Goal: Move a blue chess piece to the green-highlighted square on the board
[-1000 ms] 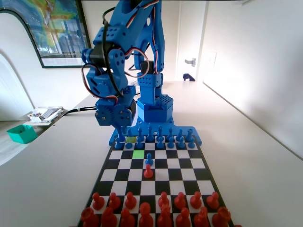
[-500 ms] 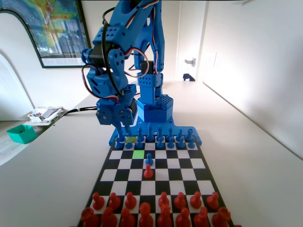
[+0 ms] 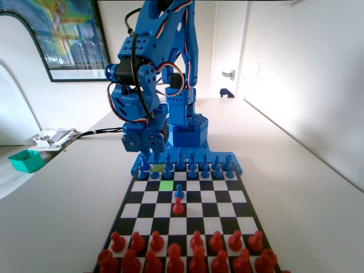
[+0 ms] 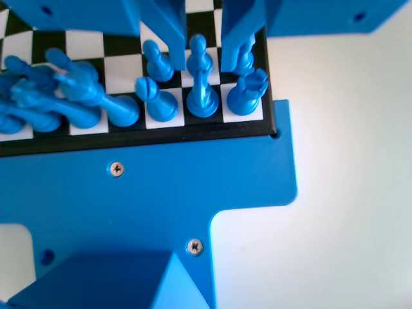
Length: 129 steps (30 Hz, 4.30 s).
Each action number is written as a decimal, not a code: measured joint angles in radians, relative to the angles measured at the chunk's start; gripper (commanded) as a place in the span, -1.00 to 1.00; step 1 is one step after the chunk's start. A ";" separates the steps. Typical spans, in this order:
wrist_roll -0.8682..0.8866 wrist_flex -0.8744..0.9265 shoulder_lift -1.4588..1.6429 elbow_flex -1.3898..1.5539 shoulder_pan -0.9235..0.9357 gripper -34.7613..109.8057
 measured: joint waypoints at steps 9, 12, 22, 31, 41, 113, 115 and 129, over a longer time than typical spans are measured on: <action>0.000 -0.075 0.000 0.071 -0.008 -0.36; 0.000 -0.092 0.002 0.091 -0.008 -0.36; -0.025 -0.163 0.008 0.141 0.000 -0.37; -0.058 -0.184 0.009 0.144 0.003 -0.48; -0.112 -0.189 0.026 0.155 0.005 -0.51; 0.190 -0.124 -0.169 -0.135 -0.224 -0.36; 0.190 -0.121 -0.169 -0.137 -0.224 -0.35; 0.181 0.083 -0.169 -0.279 -0.222 -0.33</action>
